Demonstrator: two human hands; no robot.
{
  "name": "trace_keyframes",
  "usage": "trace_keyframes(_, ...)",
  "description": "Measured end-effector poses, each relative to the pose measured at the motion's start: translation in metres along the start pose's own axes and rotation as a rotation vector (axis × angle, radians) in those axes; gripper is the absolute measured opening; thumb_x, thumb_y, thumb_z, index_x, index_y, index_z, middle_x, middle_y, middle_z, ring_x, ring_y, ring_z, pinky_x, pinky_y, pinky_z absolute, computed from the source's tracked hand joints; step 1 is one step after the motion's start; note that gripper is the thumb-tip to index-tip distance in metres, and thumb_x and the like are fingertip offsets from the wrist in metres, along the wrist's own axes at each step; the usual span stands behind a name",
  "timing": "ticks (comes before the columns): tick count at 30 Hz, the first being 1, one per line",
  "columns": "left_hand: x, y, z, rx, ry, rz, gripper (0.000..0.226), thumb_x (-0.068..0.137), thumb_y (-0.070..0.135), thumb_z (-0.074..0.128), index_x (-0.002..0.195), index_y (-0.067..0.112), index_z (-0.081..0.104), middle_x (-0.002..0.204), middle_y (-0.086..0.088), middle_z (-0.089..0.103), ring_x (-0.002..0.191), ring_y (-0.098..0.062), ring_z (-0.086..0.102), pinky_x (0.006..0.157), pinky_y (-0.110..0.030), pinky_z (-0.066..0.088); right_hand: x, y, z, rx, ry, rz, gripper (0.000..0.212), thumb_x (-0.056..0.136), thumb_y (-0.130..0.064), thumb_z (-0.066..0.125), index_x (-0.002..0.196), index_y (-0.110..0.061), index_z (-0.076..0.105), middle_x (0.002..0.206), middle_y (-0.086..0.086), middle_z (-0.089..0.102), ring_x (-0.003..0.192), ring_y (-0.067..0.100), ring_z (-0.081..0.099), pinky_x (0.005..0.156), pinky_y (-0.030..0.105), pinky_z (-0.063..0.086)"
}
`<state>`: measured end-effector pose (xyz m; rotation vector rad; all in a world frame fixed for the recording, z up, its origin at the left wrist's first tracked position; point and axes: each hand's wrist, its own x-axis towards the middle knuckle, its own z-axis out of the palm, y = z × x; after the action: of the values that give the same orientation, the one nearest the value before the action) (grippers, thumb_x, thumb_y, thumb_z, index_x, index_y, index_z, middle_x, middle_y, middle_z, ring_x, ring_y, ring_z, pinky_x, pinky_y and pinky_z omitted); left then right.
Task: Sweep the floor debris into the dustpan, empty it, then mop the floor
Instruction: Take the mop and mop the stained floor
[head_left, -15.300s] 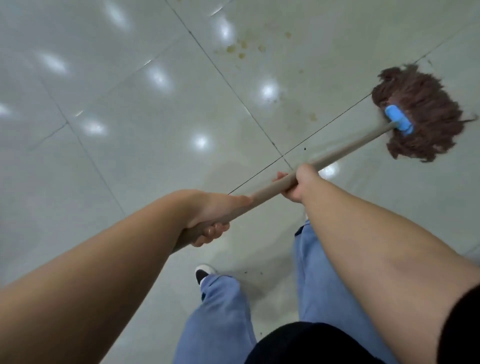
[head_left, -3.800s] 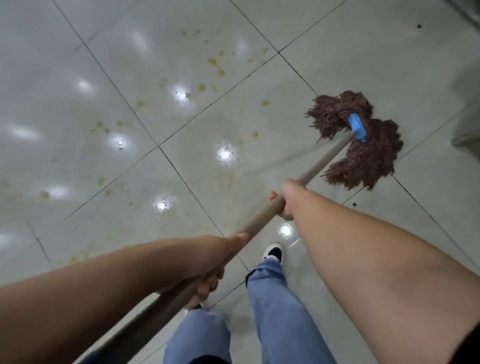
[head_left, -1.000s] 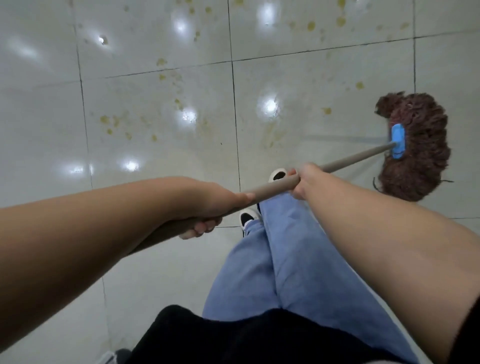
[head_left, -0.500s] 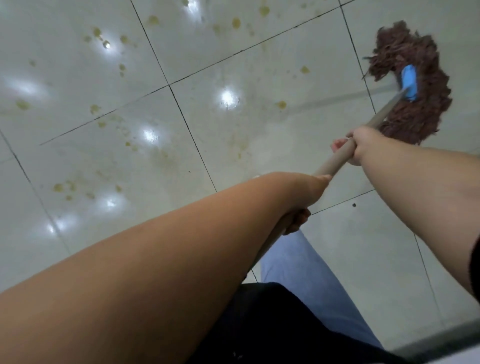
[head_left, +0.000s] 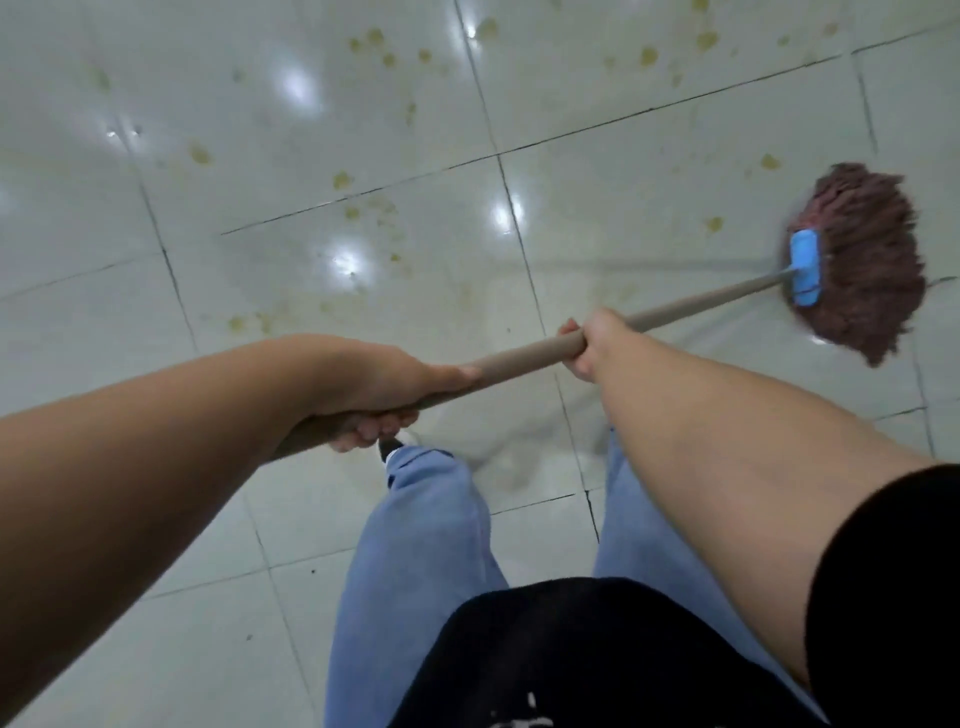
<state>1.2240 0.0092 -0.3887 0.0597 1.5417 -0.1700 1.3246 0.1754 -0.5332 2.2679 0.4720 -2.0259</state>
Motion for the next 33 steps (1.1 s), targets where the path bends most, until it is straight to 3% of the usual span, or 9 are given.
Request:
trace_keyframes(2,-0.01,-0.094,-0.017,0.019,-0.008,-0.077,0.067,0.074,0.08,0.038,0.058,0.016,0.035,0.034,0.003,0.031,0.026,-0.014,0.028,0.039,-0.011,0.028,-0.024,0.08,0.054,-0.069,-0.028,0.052,0.012,0.1,-0.016,0.03,0.107,-0.016,0.04,0.061,0.001,0.043,0.019,0.007,0.04,0.029,0.01,0.036)
trace_keyframes(6,-0.039,-0.249,-0.038,-0.027,-0.035,-0.24,0.067,0.072,0.08,0.038,0.059,0.015,0.033,0.037,0.001,0.031,0.03,-0.016,0.028,0.041,-0.015,0.029,-0.08,0.213,0.139,-0.133,-0.071,0.148,0.029,0.096,-0.008,0.034,0.124,-0.009,0.043,0.068,0.007,0.049,0.048,0.013,0.049,0.033,0.014,0.042)
trace_keyframes(11,-0.052,-0.313,-0.037,-0.076,-0.053,-0.295,0.067,0.075,0.078,0.036,0.058,0.014,0.032,0.038,0.0,0.031,0.032,-0.016,0.028,0.044,-0.019,0.028,-0.11,0.262,0.168,-0.226,-0.101,0.243,0.015,0.095,-0.005,0.038,0.11,-0.008,0.042,0.072,0.01,0.05,0.054,0.015,0.05,0.039,0.026,0.043)
trace_keyframes(18,-0.036,-0.259,-0.028,-0.059,-0.025,-0.259,0.068,0.076,0.08,0.033,0.059,0.014,0.034,0.036,0.001,0.033,0.03,-0.016,0.03,0.045,-0.019,0.03,-0.087,0.213,0.142,-0.177,-0.089,0.255,0.018,0.097,-0.009,0.037,0.114,-0.008,0.044,0.073,0.011,0.052,0.054,0.017,0.052,0.033,0.021,0.046)
trace_keyframes(24,-0.018,-0.126,-0.018,-0.026,0.049,-0.062,0.069,0.08,0.077,0.032,0.06,0.011,0.039,0.029,0.003,0.033,0.024,-0.013,0.029,0.038,-0.011,0.031,-0.048,0.096,0.082,-0.061,-0.06,0.093,0.013,0.099,-0.012,0.035,0.111,-0.008,0.037,0.074,0.011,0.049,0.054,0.014,0.048,0.03,0.021,0.047)
trace_keyframes(26,-0.012,-0.074,-0.004,-0.048,0.083,0.039,0.068,0.082,0.074,0.034,0.063,0.009,0.042,0.027,0.004,0.033,0.021,-0.012,0.028,0.037,-0.011,0.032,-0.032,0.054,0.052,-0.053,0.027,0.019,0.011,0.1,-0.015,0.034,0.109,-0.009,0.037,0.07,0.009,0.049,0.051,0.013,0.046,0.031,0.019,0.046)
trace_keyframes(30,0.003,0.01,0.036,-0.084,-0.021,0.136,0.067,0.083,0.073,0.035,0.067,0.009,0.044,0.026,0.002,0.035,0.02,-0.012,0.031,0.036,-0.015,0.039,0.0,-0.005,-0.013,0.065,0.115,-0.045,0.011,0.098,-0.02,0.044,0.106,-0.013,0.041,0.066,0.006,0.048,0.049,0.012,0.046,0.031,0.017,0.044)
trace_keyframes(33,0.01,0.028,0.059,-0.097,-0.097,0.115,0.07,0.081,0.075,0.034,0.069,0.007,0.045,0.03,-0.002,0.038,0.023,-0.014,0.036,0.039,-0.017,0.041,0.003,-0.008,-0.038,0.095,0.192,-0.074,0.017,0.095,-0.026,0.053,0.105,-0.016,0.043,0.071,0.006,0.048,0.048,0.013,0.048,0.031,0.017,0.045)
